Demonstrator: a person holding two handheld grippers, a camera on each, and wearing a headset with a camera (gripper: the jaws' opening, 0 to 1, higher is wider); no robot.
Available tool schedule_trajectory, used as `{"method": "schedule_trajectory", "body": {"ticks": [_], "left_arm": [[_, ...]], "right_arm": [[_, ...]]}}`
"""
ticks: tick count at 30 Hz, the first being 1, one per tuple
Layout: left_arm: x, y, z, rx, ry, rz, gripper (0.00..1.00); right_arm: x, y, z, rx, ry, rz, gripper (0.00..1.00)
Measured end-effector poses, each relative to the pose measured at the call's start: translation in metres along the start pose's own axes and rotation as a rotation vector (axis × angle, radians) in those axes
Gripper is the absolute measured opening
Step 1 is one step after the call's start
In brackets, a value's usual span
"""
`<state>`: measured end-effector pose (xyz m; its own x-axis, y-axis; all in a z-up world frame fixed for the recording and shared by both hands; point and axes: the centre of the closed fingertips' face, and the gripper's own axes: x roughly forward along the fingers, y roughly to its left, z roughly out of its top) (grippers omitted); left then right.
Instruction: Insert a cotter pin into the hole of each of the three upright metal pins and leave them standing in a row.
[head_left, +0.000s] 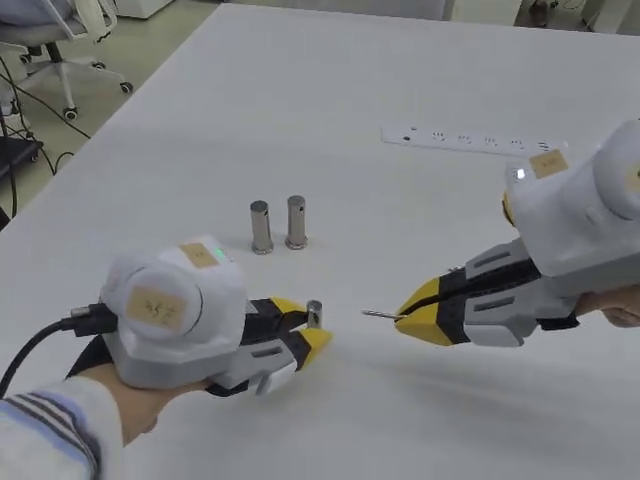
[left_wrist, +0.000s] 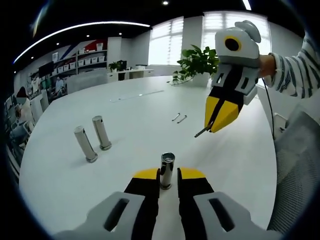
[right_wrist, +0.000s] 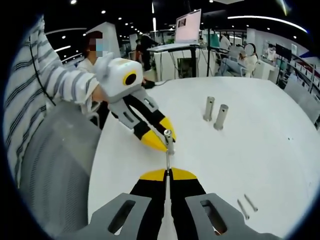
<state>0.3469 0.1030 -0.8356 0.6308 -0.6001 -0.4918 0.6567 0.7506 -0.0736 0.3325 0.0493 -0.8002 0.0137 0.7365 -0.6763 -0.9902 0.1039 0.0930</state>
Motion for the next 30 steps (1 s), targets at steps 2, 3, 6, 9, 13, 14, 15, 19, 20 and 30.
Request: {"method": "schedule_trajectory", "body": {"ticks": [2,3,6,9,13,14,15,19,20,30], "left_arm": [[0.000,-0.001,-0.001,-0.001,0.001,-0.010,0.08],[0.001,-0.002,-0.001,0.003,-0.001,-0.019,0.08],[0.001,-0.004,-0.001,0.021,-0.003,-0.039,0.08],[0.002,-0.006,-0.001,0.036,-0.005,-0.060,0.08],[0.003,-0.010,0.000,0.047,-0.012,-0.089,0.08],[0.003,-0.011,-0.001,0.057,-0.014,-0.101,0.08],[0.003,-0.011,0.000,0.066,-0.016,-0.103,0.08],[0.003,-0.011,-0.001,0.069,-0.026,-0.117,0.08],[0.003,-0.012,-0.001,0.075,-0.029,-0.122,0.08],[0.001,-0.014,-0.001,0.088,-0.036,-0.161,0.08]], "right_arm": [[0.003,0.000,0.001,0.000,0.002,0.001,0.03],[0.005,0.000,0.001,-0.001,0.004,0.002,0.03],[0.009,0.001,0.002,-0.003,0.008,0.005,0.03],[0.012,0.002,0.002,-0.008,0.013,0.013,0.03],[0.016,0.005,0.000,-0.013,0.023,0.024,0.03],[0.017,0.006,0.000,-0.011,0.023,0.028,0.03],[0.018,0.006,-0.002,-0.011,0.024,0.030,0.03],[0.021,0.009,-0.003,-0.010,0.018,0.031,0.03],[0.021,0.009,-0.002,-0.003,0.013,0.028,0.03],[0.025,0.010,0.001,0.008,-0.006,0.024,0.03]]}}
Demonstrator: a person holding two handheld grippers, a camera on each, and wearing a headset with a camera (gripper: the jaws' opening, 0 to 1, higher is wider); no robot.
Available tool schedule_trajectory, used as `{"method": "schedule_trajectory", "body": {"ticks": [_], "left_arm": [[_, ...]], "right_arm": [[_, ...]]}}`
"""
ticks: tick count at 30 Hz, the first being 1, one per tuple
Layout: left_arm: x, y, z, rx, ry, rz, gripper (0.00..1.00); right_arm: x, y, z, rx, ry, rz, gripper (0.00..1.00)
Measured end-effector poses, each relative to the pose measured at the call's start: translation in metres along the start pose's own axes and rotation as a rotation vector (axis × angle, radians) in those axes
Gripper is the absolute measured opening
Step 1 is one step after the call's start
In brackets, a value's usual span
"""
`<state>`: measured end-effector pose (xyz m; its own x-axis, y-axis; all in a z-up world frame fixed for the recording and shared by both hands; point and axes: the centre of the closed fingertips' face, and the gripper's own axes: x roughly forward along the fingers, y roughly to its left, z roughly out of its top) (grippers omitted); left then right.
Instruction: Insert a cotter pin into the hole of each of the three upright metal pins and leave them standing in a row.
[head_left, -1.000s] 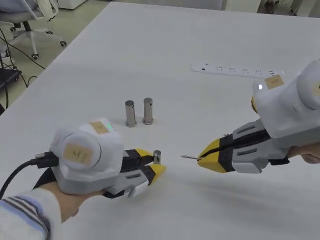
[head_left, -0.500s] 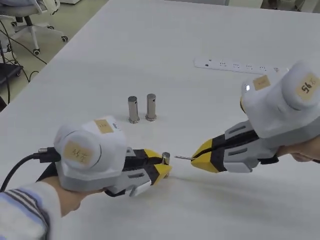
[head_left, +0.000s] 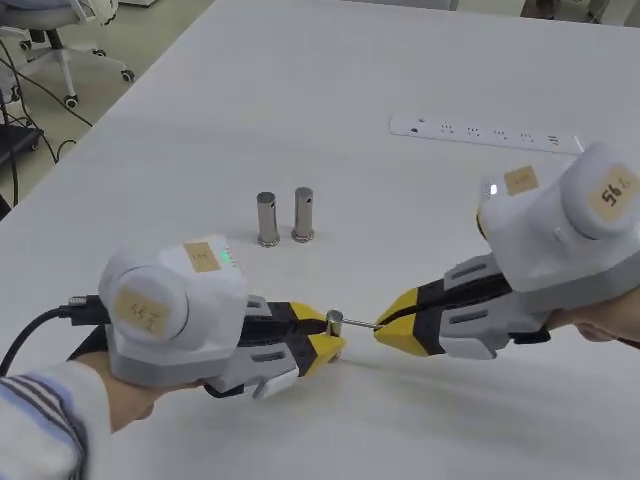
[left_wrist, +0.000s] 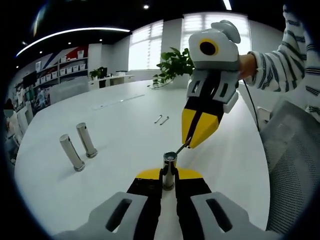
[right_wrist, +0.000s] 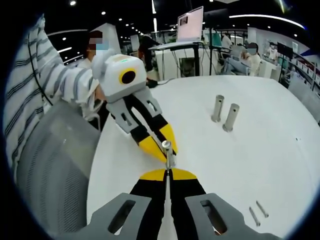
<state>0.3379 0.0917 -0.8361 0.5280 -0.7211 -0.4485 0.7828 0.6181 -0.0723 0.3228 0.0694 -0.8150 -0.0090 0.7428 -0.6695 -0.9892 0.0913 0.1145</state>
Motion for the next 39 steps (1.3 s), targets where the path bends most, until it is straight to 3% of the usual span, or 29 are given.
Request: {"method": "schedule_trajectory", "body": {"ticks": [14,24,28,39], "left_arm": [[-0.001,-0.001,0.000,-0.018,-0.017,-0.009,0.08],[-0.002,-0.002,-0.001,-0.051,-0.037,-0.008,0.08],[-0.002,-0.002,-0.001,-0.049,-0.034,-0.007,0.08],[-0.001,-0.002,-0.002,-0.049,-0.033,-0.016,0.08]], "right_arm": [[0.013,0.000,0.005,0.000,-0.037,-0.032,0.03],[0.019,0.002,0.012,-0.031,-0.056,-0.028,0.04],[0.017,0.005,0.010,-0.038,-0.052,-0.023,0.10],[0.012,0.001,0.008,-0.013,-0.050,-0.048,0.04]]}}
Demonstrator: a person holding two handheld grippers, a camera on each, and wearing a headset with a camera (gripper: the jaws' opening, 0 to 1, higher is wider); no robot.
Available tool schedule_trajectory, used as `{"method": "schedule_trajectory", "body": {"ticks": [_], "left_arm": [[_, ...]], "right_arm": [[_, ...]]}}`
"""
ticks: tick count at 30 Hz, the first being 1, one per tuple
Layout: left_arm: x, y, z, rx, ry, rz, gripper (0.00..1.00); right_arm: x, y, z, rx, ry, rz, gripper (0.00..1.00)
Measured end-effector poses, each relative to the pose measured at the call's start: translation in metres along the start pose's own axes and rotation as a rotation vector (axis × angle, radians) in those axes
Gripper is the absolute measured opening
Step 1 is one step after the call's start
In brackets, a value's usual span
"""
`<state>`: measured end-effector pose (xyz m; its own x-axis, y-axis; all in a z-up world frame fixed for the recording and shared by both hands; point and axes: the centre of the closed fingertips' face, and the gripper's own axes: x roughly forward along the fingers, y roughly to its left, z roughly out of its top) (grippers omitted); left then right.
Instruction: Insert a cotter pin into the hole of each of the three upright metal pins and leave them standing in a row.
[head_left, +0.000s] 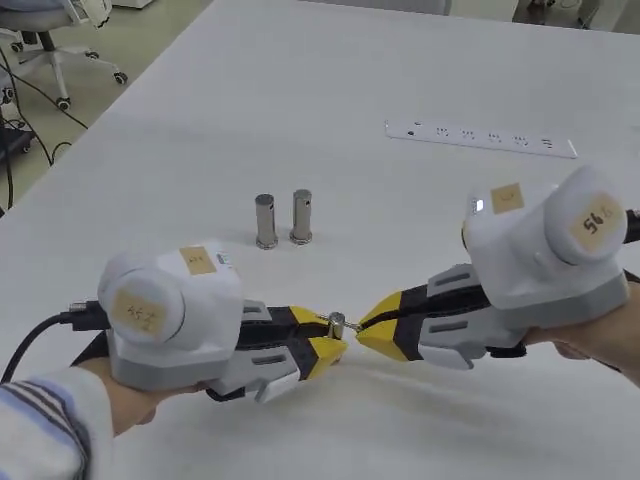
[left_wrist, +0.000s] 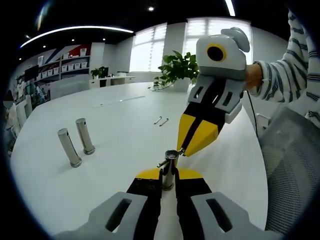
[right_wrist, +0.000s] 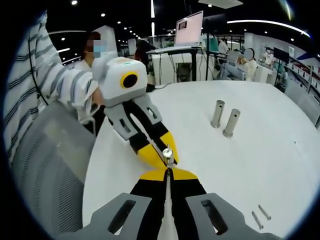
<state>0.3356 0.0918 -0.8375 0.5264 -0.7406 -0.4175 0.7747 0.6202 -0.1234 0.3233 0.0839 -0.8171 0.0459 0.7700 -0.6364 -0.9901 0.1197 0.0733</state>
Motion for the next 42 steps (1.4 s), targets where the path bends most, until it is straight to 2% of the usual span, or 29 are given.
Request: {"method": "schedule_trajectory", "body": {"ticks": [11,16,28,31,36,40,42], "left_arm": [[0.001,0.000,-0.001,-0.011,-0.003,-0.003,0.08],[0.001,0.000,-0.001,-0.020,-0.010,0.002,0.08],[0.002,-0.001,-0.001,-0.011,0.003,0.011,0.08],[0.002,-0.001,-0.005,-0.006,0.027,0.017,0.09],[0.000,0.000,-0.006,-0.026,0.033,0.025,0.19],[-0.007,0.001,-0.009,-0.019,0.051,0.028,0.24],[-0.012,0.002,-0.011,-0.028,0.056,0.034,0.30]], "right_arm": [[0.005,0.000,0.004,0.014,-0.008,-0.016,0.03],[0.004,0.003,0.004,0.037,-0.030,-0.010,0.05],[0.002,0.004,0.004,0.043,-0.048,-0.022,0.15],[0.002,0.002,0.004,0.052,-0.059,-0.033,0.16],[0.002,0.002,0.007,0.066,-0.079,-0.036,0.17],[0.004,0.003,0.012,0.082,-0.112,-0.032,0.18],[0.005,0.003,0.012,0.083,-0.119,-0.036,0.19]]}}
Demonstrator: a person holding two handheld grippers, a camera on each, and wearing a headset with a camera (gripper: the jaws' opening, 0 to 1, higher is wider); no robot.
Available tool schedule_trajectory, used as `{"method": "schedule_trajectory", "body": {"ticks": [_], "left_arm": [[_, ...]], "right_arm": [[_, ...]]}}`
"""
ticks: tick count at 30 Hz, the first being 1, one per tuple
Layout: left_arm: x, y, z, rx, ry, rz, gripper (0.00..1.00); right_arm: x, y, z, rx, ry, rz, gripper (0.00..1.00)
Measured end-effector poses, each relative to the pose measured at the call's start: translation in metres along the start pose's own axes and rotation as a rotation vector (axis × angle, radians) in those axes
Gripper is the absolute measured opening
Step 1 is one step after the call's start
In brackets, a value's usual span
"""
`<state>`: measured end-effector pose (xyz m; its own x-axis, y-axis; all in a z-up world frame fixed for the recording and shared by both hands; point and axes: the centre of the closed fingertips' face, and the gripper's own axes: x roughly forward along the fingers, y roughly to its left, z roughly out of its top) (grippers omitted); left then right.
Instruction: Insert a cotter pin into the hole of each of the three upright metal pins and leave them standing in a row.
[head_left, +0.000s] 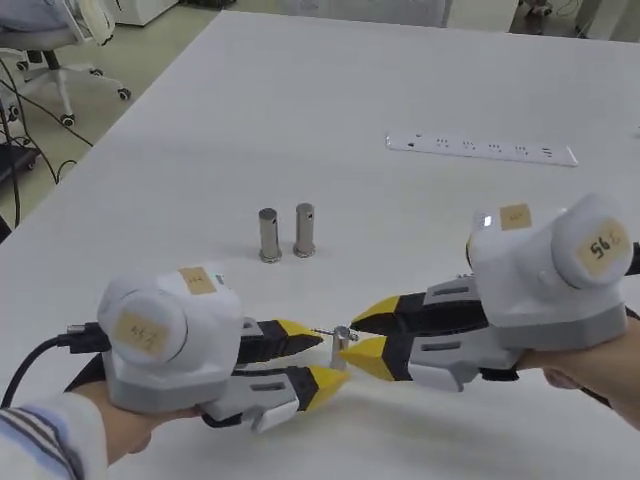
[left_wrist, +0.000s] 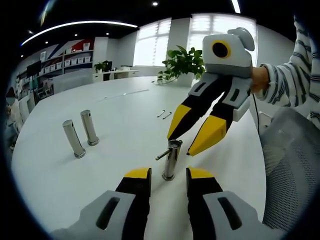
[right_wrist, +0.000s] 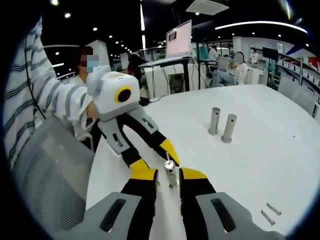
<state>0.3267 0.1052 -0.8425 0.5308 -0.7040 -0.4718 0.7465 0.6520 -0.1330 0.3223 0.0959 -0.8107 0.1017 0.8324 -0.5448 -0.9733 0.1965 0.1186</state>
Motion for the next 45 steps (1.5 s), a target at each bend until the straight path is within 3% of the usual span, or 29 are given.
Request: {"method": "schedule_trajectory", "body": {"ticks": [10,14,26,36,45], "left_arm": [[-0.022,0.004,-0.004,0.043,0.018,0.027,0.67],[-0.027,0.007,-0.006,0.032,0.019,0.051,0.80],[-0.036,0.002,-0.006,-0.019,0.012,0.069,0.92],[-0.044,-0.002,-0.008,-0.069,0.009,0.088,0.89],[-0.049,0.002,-0.005,-0.087,-0.013,0.108,0.90]], "right_arm": [[0.007,-0.001,0.001,0.003,-0.027,-0.007,0.20],[0.010,-0.003,0.000,-0.018,-0.028,-0.020,0.19],[0.016,-0.005,-0.009,-0.014,-0.033,-0.021,0.15],[0.018,-0.008,-0.008,-0.003,-0.052,-0.011,0.12],[0.017,-0.017,-0.002,-0.085,-0.038,0.016,0.10]]}}
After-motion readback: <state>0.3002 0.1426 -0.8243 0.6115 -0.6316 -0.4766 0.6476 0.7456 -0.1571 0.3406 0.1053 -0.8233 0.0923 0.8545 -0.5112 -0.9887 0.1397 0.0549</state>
